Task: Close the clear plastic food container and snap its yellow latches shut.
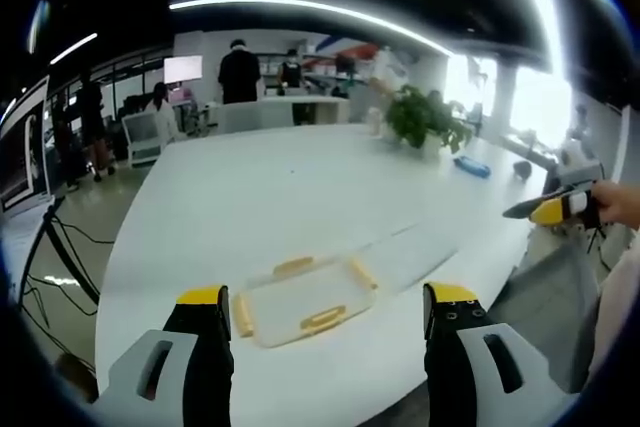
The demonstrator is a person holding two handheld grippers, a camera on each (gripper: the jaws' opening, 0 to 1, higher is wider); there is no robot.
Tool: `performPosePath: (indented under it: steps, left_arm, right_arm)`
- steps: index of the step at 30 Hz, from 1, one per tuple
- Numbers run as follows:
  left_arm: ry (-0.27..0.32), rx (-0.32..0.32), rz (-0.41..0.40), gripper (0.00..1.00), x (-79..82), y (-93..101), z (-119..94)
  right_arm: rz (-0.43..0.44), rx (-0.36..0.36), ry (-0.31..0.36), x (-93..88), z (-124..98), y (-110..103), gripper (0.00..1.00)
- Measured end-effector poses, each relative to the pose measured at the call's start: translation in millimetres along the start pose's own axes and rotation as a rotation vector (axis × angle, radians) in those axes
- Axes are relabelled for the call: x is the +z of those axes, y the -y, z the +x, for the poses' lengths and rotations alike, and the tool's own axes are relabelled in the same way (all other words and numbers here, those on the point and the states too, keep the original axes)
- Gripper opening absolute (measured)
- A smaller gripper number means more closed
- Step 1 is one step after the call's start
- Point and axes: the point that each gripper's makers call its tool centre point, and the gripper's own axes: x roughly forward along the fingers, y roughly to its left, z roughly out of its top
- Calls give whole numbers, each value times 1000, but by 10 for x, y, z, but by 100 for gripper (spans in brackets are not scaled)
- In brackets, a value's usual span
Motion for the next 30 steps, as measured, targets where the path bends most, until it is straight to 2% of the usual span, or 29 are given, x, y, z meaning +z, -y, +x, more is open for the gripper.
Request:
performPosePath:
  steps: [21,30]
  left_arm:
    - [-33,-4,8,77,-102,-9,30]
    - [-63,-27,39,77,-169,-10,92]
  right_arm:
    - [-14,6,-25,-15,59,-16,75]
    - [-67,11,-56,19,140,-46,75]
